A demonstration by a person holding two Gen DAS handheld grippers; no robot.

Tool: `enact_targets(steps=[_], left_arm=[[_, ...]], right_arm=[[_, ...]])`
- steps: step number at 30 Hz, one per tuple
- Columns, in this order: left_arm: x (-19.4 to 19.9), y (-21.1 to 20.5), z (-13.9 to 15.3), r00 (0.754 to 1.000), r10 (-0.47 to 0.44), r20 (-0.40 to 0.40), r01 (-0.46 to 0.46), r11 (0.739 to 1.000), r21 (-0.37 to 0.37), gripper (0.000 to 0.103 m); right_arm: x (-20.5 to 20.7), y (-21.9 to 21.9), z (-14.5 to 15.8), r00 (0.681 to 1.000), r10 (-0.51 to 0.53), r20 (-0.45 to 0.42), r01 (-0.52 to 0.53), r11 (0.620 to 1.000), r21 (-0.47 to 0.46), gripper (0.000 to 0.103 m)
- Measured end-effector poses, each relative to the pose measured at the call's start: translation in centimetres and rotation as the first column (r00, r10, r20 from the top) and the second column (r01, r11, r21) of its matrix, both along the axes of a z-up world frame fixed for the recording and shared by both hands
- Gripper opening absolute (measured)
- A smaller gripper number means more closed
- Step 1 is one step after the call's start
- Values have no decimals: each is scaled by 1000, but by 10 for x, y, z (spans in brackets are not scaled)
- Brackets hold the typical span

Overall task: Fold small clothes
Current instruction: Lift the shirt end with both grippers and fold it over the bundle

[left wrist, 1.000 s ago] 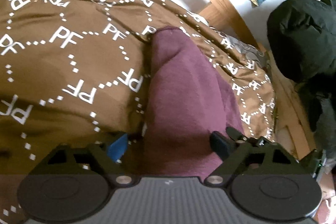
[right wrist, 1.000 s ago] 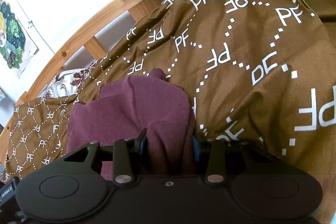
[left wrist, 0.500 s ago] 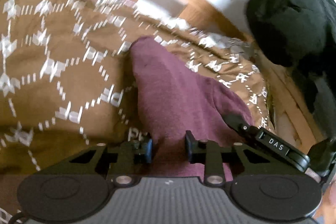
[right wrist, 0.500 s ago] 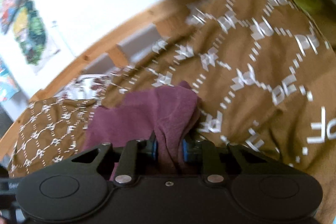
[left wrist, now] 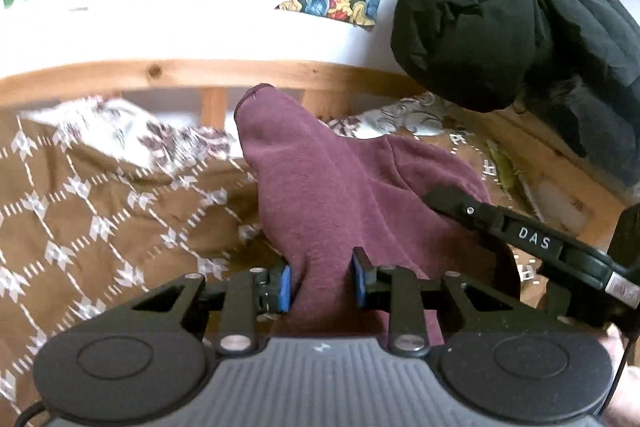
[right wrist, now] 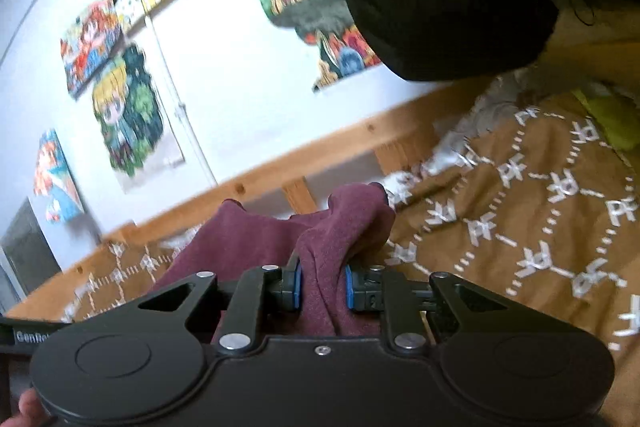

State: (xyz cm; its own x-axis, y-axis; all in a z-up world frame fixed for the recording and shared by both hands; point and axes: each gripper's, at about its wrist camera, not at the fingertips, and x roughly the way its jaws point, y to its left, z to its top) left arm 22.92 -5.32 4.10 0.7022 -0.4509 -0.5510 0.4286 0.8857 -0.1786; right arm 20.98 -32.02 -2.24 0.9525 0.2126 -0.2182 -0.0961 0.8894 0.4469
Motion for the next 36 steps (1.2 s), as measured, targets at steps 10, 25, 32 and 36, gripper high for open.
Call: enact_targets(steps=[10, 25, 32, 36], left_arm=[[35, 45, -31, 989, 116, 88, -111, 992, -54, 32], [84, 53, -98, 970, 162, -183, -188, 972, -138, 34], [87, 54, -101, 963, 170, -208, -201, 970, -137, 38], [87, 53, -100, 961, 183, -207, -210, 971, -117, 45]], right_arm=[[64, 51, 1, 998, 59, 26, -58, 996, -64, 20], [92, 53, -51, 995, 53, -88, -65, 988, -138, 20], [92, 50, -56, 994, 44, -102, -58, 989, -138, 20], [92, 49, -57, 993, 32, -115, -47, 990, -134, 21]])
